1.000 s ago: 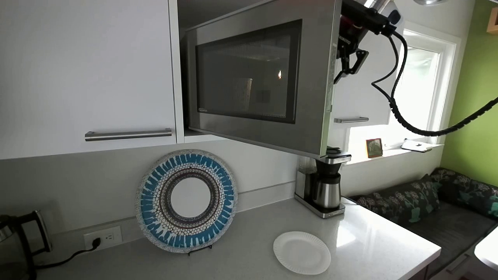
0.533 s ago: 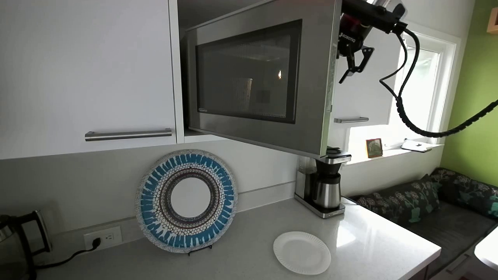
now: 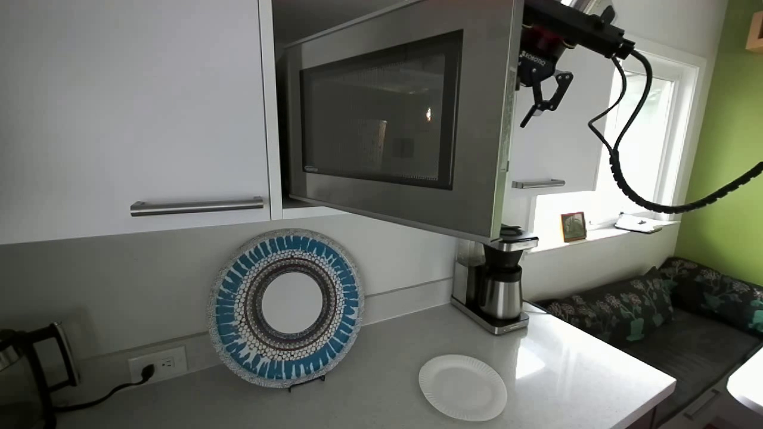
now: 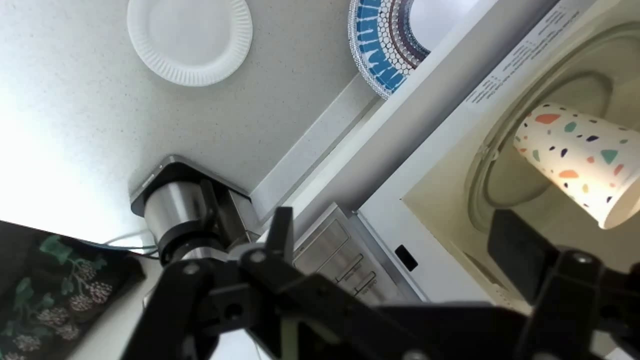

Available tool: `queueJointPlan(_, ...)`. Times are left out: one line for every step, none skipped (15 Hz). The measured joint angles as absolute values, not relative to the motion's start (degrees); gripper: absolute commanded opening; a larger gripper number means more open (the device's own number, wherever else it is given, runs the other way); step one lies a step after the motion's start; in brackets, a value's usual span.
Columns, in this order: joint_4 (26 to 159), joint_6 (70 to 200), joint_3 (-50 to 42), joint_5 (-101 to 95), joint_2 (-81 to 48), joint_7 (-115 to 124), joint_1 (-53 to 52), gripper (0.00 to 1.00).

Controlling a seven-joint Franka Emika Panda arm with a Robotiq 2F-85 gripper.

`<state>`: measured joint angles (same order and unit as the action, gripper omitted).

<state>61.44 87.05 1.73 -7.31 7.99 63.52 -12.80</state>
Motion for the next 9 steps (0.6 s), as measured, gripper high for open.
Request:
queueJointPlan(61.4, 86.7, 1.6, -7.3, 8.1, 60.2, -12.8, 1.00)
queueJointPlan(61.4, 86.2, 1.5, -7.3, 8.3, 56.8, -12.8, 1.00)
queueJointPlan(61.4, 85.7, 1.3, -7.5, 8.6, 53.5, -12.7, 1.00)
queueJointPlan(61.4, 85.3, 1.3, -7.7, 8.8, 50.2, -12.7, 1.00)
queueJointPlan(61.4, 85.1, 1.3, -8.2, 8.9, 46.9, -12.7, 1.00)
queueJointPlan(61.4, 85.0, 1.3, -8.8, 9.1, 43.8, -12.7, 1.00)
queueJointPlan(61.4, 85.0, 1.3, -9.5, 9.1, 40.7, -12.8, 1.00)
queueJointPlan(61.4, 85.0, 1.4, -10.4, 9.2, 37.6, -12.8, 1.00)
queueJointPlan(61.4, 85.1, 1.5, -11.2, 9.3, 34.7, -12.8, 1.00)
